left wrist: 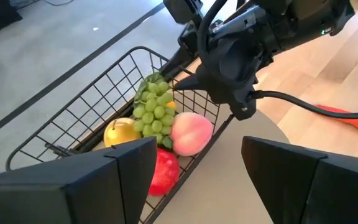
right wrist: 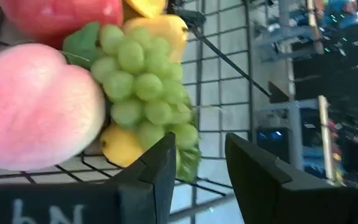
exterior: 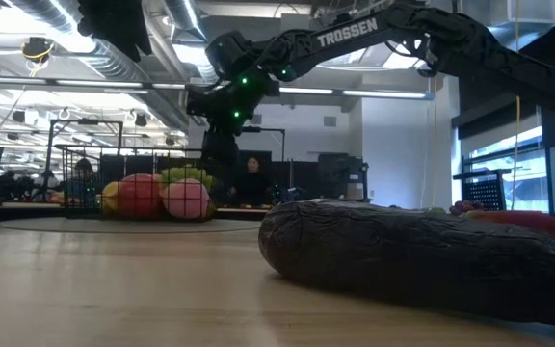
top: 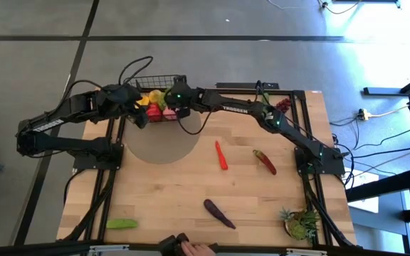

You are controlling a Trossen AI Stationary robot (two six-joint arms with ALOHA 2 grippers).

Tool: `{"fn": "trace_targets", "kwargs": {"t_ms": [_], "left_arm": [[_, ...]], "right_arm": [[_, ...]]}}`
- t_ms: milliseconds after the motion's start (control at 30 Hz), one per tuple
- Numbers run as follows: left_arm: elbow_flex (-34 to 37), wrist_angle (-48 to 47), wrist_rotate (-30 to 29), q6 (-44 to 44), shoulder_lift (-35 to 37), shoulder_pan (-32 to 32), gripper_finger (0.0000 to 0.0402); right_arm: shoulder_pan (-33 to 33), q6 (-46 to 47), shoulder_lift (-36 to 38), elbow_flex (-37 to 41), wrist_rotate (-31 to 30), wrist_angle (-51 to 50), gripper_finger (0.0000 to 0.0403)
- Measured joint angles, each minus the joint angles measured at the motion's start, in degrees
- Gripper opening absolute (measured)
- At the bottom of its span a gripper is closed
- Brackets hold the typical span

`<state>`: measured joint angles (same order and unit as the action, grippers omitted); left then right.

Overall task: Build produce basket
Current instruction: Put the red grapes into the black wire basket

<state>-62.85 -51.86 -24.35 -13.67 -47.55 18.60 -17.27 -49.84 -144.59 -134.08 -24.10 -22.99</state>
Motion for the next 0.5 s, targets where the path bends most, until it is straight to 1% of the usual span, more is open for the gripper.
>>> {"fn": "trace_targets", "kwargs": {"t_ms": [67, 167, 367, 500], "left_arm": [[0.0, 0.0, 0.24, -0.91, 0.0, -0.01, 0.0225], [0.0, -0.09, 0.25, -1.37, 0.36, 0.01, 0.0225], [-0.07, -0.21, 0.23, -1.34, 1.73, 0.01, 0.0225], [-0.07, -0.39, 0.25, -1.29, 3.47, -0.01, 0.0225]], "right_arm": [[0.43, 0.41, 0.09, -0.9, -1.48, -0.29, 0.0141], [1.11, 1.82, 1.73, -0.82, -2.16, -1.73, 0.0141], [2.62, 13.21, 7.99, -0.96, -1.85, -9.33, 0.0141], [2.84, 21.18, 12.2, -0.94, -2.28, -18.12, 0.0141]]}}
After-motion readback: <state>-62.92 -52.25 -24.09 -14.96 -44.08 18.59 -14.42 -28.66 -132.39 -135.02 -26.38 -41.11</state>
